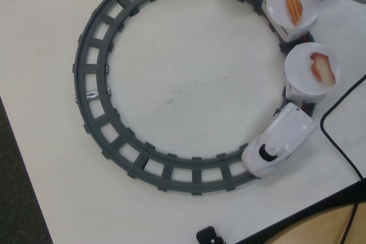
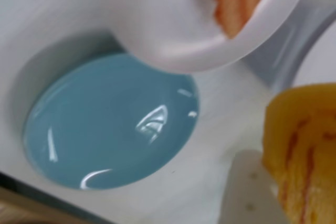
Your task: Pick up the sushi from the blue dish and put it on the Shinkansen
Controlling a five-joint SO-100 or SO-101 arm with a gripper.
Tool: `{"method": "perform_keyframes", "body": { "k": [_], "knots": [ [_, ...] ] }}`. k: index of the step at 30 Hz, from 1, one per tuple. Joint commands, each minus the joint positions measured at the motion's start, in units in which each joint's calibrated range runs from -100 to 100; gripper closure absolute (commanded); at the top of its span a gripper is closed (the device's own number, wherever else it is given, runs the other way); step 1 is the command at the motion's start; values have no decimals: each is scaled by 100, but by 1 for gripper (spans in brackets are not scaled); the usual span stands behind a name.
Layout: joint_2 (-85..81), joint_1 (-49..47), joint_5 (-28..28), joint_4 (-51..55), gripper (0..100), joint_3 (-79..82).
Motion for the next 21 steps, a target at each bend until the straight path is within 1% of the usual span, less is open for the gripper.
{"method": "perform_keyframes", "body": {
  "k": [1,8,21],
  "knots": [
    [-378,-192,-18,23,97,-13],
    [-369,-588,-7,15,97,319],
    [299,-579,-18,109,97,337]
  ]
}}
